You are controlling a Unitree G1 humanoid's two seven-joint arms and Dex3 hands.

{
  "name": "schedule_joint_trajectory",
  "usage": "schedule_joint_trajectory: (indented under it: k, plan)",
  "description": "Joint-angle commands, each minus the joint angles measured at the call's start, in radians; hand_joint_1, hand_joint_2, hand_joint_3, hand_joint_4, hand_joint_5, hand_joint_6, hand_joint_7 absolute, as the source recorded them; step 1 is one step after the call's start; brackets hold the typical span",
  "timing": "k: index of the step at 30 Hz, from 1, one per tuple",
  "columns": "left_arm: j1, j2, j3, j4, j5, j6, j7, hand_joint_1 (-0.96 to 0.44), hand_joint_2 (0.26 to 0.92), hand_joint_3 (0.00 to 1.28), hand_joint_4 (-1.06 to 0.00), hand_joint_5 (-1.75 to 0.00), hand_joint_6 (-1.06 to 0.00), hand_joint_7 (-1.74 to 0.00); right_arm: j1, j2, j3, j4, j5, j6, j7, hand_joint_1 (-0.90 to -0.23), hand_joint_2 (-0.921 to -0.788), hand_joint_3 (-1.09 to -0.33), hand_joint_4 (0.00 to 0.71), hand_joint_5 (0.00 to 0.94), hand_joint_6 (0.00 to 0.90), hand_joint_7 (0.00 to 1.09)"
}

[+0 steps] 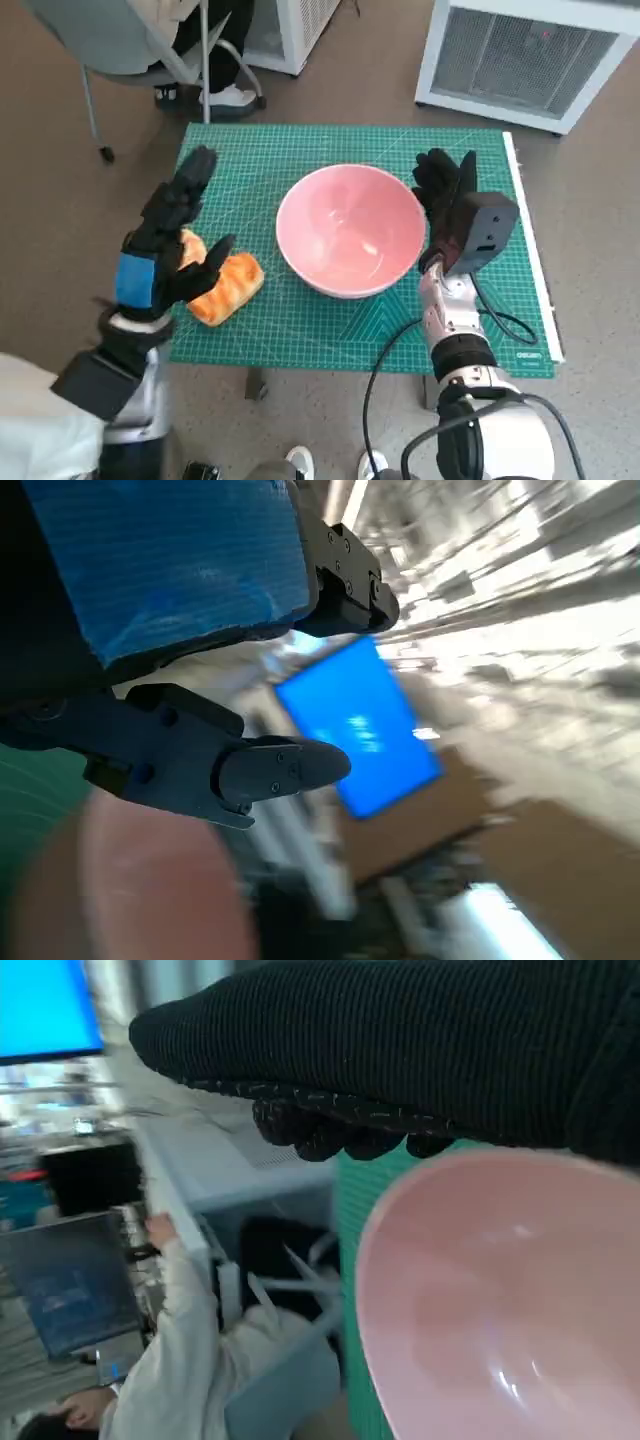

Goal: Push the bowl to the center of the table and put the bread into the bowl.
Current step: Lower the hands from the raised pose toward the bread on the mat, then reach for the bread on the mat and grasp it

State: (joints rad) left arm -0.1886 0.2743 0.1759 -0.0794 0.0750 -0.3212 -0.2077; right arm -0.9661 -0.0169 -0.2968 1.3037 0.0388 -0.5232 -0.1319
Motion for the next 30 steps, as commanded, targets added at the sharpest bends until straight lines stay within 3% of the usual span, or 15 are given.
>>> schedule_joint_trajectory:
  k: [1,7,10,15,19,25,30]
  plan:
    - [0.049,0.055,-0.005,-0.161,0.140,0.240,0.014,-0.46,0.921,0.35,-0.30,0.00,-0.40,-0.01,-0.009,-0.022,0.041,-0.030,-0.039,-0.119,0.008,-0.443,-0.921,-0.850,0.282,0.003,0.005,0.70]
    - [0.070,0.072,-0.041,-0.286,0.201,0.472,-0.032,-0.50,0.921,0.25,-0.24,0.00,-0.37,0.00,-0.003,-0.058,0.114,-0.103,-0.107,-0.277,0.008,-0.480,-0.921,-0.864,0.293,0.009,0.000,0.70]
    - [0.075,0.077,-0.056,-0.325,0.206,0.551,-0.052,-0.50,0.921,0.19,-0.22,0.00,-0.36,0.00,0.010,-0.067,0.135,-0.146,-0.116,-0.351,0.029,-0.494,-0.921,-0.872,0.316,0.020,-0.001,0.70]
    - [0.087,0.084,-0.090,-0.374,0.220,0.647,-0.068,-0.51,0.921,0.10,-0.20,0.00,-0.37,-0.01,0.054,-0.073,0.173,-0.257,-0.094,-0.483,0.121,-0.513,-0.921,-0.865,0.323,0.022,-0.001,0.72]
    - [0.095,0.089,-0.122,-0.388,0.246,0.684,-0.064,-0.52,0.920,0.06,-0.18,0.00,-0.38,-0.01,0.090,-0.080,0.201,-0.345,-0.060,-0.539,0.198,-0.520,-0.921,-0.866,0.318,0.020,-0.001,0.73]
    - [0.107,0.090,-0.162,-0.374,0.286,0.704,-0.047,-0.52,0.921,0.02,-0.17,0.00,-0.39,-0.01,0.129,-0.086,0.223,-0.429,-0.008,-0.565,0.277,-0.528,-0.921,-0.860,0.307,0.014,-0.001,0.73]
    - [0.113,0.087,-0.197,-0.334,0.327,0.712,-0.028,-0.52,0.921,0.02,-0.17,0.00,-0.39,-0.01,0.161,-0.083,0.227,-0.477,0.012,-0.567,0.295,-0.528,-0.921,-0.855,0.303,0.012,-0.001,0.73]
